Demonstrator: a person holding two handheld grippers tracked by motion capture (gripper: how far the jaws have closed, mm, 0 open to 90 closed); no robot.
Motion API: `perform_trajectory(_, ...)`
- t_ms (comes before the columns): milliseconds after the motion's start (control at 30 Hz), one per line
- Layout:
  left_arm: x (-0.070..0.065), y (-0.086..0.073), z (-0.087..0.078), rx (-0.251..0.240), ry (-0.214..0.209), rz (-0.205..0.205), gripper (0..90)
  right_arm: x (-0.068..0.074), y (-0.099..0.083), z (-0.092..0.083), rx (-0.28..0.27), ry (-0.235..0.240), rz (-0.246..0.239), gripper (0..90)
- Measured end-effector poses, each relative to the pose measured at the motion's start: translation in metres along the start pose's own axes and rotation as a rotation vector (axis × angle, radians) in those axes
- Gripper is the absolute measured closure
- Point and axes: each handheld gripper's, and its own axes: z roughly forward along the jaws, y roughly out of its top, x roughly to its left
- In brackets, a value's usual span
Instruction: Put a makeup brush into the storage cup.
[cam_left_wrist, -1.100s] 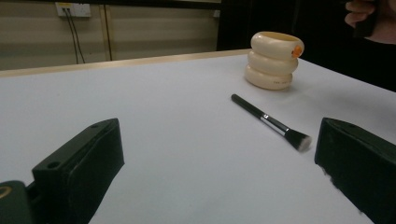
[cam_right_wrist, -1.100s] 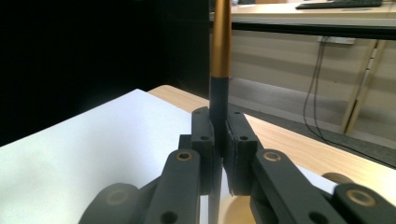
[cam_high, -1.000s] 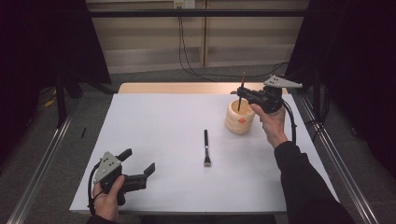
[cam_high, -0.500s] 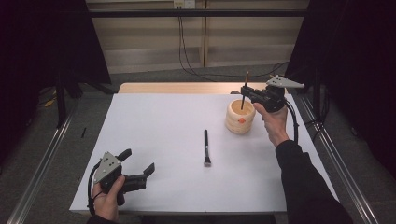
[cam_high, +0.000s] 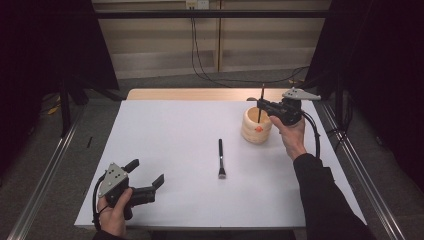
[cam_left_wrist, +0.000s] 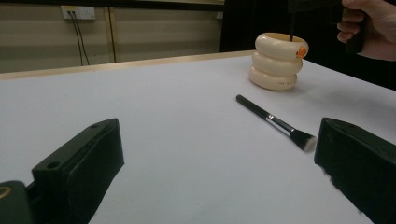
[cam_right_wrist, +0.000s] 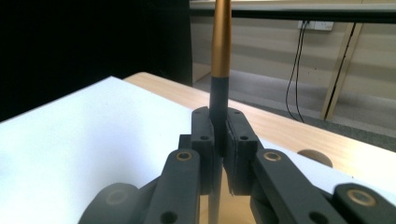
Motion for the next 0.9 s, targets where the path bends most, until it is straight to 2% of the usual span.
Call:
perform_trajectory(167, 0.0, 0.0, 0.001, 0.01, -0.006, 0.0, 1.3, -0.002, -0.011, 0.001, 0.013, -0.003, 0.019, 84.0)
perform_trajectory(467, 0.0, 0.0, 0.001, 0.01, -0.01, 0.003, 1.4, -0.003, -0.025, 0.003, 0.024, 0.002, 0.024, 83.8)
perform_trajectory(533, -0.001, -0.001, 0.002, 0.002, -0.018, -0.009, 1.3, -0.004, -0.027, 0.004, 0.024, 0.0, 0.019, 83.7)
perform_trajectory(633, -0.001, 0.0, 0.001, 0.01, -0.018, 0.01, 1.3, -0.005, -0.028, 0.003, 0.025, -0.002, 0.02, 83.6)
perform_trajectory(700, -0.002, 0.0, 0.002, 0.004, -0.011, -0.004, 1.4, -0.004, -0.027, 0.004, 0.023, 0.003, 0.02, 83.4)
perform_trajectory(800, 0.0, -0.001, 0.001, 0.009, -0.011, 0.003, 1.4, -0.004, -0.027, 0.004, 0.026, 0.009, 0.02, 83.6)
perform_trajectory(900, -0.001, -0.001, 0.002, 0.003, -0.019, -0.013, 1.4, -0.003, -0.028, 0.005, 0.025, 0.019, 0.022, 83.6)
